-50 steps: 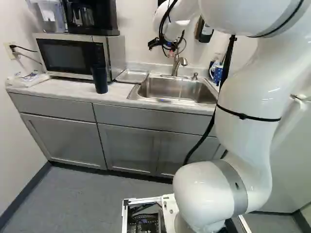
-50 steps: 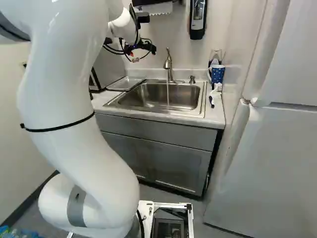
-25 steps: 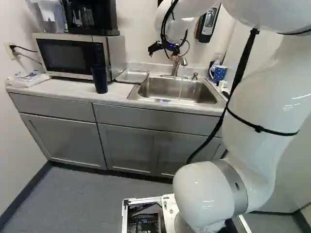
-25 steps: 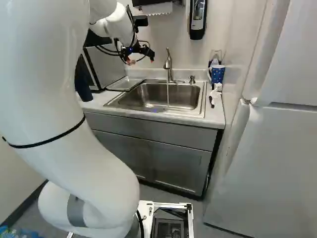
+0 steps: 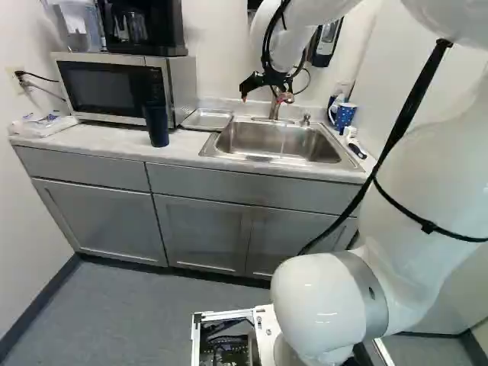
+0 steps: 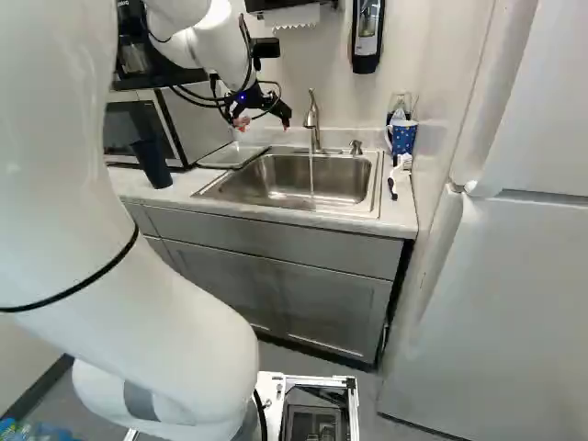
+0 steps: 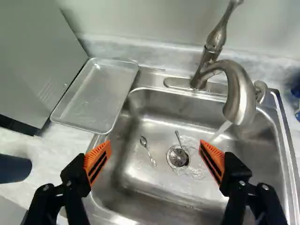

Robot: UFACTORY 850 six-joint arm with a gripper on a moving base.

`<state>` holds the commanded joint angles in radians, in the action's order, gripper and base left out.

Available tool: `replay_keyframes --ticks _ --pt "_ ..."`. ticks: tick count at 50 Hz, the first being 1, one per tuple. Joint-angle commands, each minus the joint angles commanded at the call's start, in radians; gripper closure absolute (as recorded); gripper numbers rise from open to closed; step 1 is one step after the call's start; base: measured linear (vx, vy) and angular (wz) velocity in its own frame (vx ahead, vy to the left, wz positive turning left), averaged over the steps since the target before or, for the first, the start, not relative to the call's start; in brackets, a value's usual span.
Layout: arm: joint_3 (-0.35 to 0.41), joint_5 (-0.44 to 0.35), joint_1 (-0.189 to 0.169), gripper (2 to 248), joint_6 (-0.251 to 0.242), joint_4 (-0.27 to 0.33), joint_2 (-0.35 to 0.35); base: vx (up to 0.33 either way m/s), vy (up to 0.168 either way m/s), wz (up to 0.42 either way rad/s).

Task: Rinse the cup and place it in the tray

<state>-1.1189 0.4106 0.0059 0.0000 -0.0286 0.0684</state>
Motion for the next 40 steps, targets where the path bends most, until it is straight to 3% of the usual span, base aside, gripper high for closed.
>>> replay_keyframes --ticks 23,40 --pt "0.090 0.136 -0.062 3 0.000 0.000 0.096 0.000 0.000 0.000" --pt "0.140 0.136 -0.123 3 0.000 0.000 0.152 0.000 0.000 0.000"
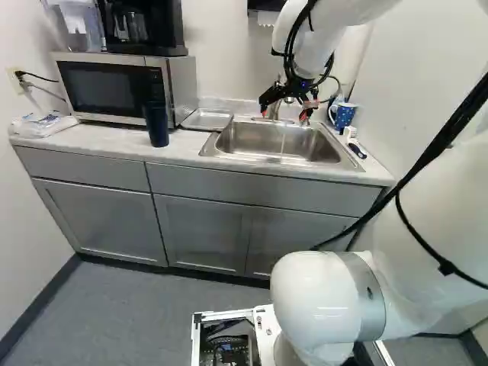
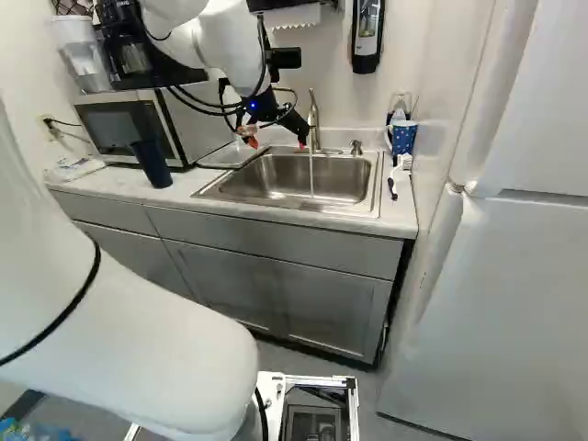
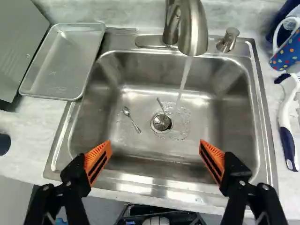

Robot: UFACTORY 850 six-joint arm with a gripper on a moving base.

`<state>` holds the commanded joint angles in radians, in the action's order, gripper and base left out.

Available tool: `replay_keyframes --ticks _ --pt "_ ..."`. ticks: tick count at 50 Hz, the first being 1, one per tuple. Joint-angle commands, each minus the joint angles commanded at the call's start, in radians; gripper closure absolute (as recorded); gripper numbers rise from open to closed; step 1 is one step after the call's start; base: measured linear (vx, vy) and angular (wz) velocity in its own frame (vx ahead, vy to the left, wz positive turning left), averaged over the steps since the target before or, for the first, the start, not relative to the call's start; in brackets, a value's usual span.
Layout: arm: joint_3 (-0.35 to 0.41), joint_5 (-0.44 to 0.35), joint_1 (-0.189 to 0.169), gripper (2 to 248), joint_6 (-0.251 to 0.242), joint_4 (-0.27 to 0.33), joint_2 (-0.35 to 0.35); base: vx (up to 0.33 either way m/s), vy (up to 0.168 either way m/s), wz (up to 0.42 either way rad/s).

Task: Rinse the cup and place it in the tray

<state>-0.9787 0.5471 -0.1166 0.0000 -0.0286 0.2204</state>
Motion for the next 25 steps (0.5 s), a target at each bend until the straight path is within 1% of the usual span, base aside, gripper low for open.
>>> replay_keyframes --ticks 3,25 --pt "0.004 0.000 -0.006 3 0.000 0.000 0.005 0.000 0.000 0.000" --pt "0.004 0.000 -0.006 3 0.000 0.000 0.005 0.000 0.000 0.000"
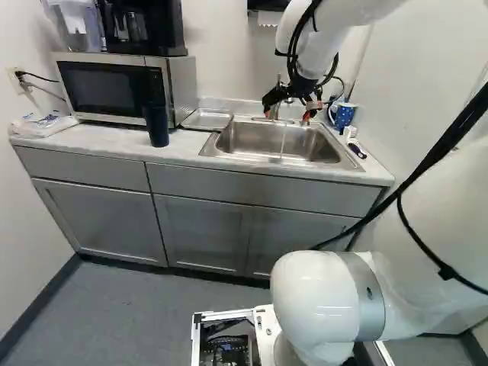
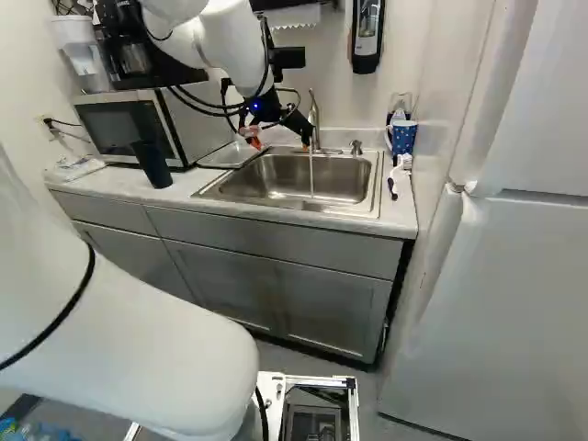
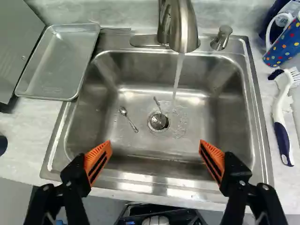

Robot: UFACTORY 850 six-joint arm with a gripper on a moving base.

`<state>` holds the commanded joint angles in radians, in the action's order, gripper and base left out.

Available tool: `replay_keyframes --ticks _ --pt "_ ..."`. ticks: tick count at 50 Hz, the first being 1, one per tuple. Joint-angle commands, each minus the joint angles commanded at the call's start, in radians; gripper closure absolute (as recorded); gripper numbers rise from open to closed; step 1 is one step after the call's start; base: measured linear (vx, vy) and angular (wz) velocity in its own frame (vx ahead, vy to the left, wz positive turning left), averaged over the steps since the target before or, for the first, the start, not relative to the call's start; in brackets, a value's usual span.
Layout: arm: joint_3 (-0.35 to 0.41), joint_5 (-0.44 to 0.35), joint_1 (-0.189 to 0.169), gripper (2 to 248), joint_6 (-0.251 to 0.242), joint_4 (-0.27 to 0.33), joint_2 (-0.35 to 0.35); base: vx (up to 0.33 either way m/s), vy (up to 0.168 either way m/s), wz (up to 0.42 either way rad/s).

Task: Rinse the cup and place it in the tray

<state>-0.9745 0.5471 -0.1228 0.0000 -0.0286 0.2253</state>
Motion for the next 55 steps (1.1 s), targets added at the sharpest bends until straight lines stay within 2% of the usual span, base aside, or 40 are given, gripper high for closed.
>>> replay_keyframes --ticks 12,55 --pt "0.000 0.000 0.017 3 0.000 0.000 0.000 0.000 0.000 0.000" --pt "-0.017 0.000 0.179 3 0.000 0.000 -0.019 0.000 0.000 0.000"
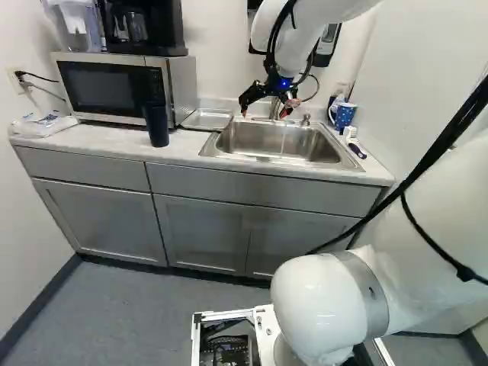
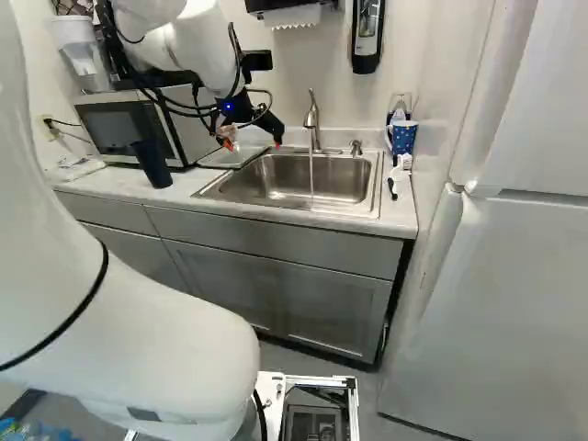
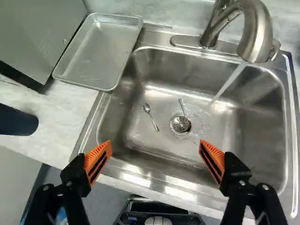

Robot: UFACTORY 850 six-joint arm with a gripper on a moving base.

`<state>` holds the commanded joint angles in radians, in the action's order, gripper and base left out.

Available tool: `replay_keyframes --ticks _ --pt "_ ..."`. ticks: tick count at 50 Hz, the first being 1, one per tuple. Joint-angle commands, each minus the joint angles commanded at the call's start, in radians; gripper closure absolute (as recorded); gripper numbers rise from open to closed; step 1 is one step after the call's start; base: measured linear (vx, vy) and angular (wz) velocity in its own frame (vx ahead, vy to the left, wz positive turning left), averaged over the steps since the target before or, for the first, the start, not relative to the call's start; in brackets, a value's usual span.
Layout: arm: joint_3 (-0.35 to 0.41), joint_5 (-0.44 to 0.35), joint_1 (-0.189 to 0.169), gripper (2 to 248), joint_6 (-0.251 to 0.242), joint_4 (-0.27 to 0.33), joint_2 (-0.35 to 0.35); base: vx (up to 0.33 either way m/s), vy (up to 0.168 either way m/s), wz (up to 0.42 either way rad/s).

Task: Rinse the cup and place it in the tray

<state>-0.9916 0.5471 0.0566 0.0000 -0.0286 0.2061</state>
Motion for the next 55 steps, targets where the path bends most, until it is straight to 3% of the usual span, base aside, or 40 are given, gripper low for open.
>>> replay_keyframes --ticks 55 --pt "-0.048 0.000 0.204 3 0.000 0.000 -0.053 0.000 0.000 0.000"
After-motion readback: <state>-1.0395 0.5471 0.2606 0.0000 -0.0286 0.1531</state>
